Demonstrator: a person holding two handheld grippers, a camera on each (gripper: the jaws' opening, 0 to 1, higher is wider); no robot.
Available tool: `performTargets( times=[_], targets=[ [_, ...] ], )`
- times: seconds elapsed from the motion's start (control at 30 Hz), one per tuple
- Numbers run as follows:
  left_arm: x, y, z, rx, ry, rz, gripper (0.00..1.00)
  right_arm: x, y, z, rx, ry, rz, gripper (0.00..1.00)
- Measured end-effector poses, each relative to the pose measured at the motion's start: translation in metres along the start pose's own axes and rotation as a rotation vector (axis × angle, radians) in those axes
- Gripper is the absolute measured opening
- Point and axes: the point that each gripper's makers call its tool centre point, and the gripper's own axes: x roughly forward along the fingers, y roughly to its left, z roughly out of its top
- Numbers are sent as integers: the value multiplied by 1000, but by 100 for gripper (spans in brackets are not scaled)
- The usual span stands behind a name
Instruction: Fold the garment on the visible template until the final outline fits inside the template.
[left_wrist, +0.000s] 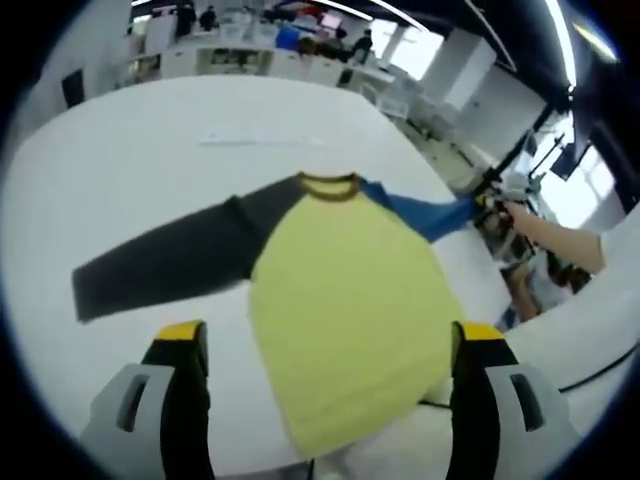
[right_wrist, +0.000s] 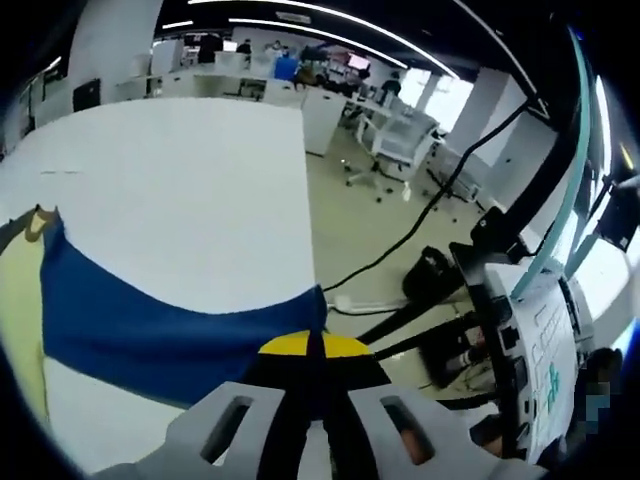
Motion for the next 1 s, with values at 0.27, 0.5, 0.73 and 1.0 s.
performTargets(
  times=[0.27, 0.5, 0.73, 1.0],
  targets=[
    [-7, 3, -1, 17, -1, -9, 97, -13, 0, -10, -23, 6, -14, 2],
    [-11, 7, -1, 32, -1, -16, 97, -29, 5, -32, -24, 27, -24, 2],
    [-12, 6, 0, 53, 0, -34, 97, -40, 4, -49, -7, 44, -34, 2],
    [-17, 8, -1, 67, -1, -40, 97, -49, -2, -55, 3, 49, -46, 2]
  ],
)
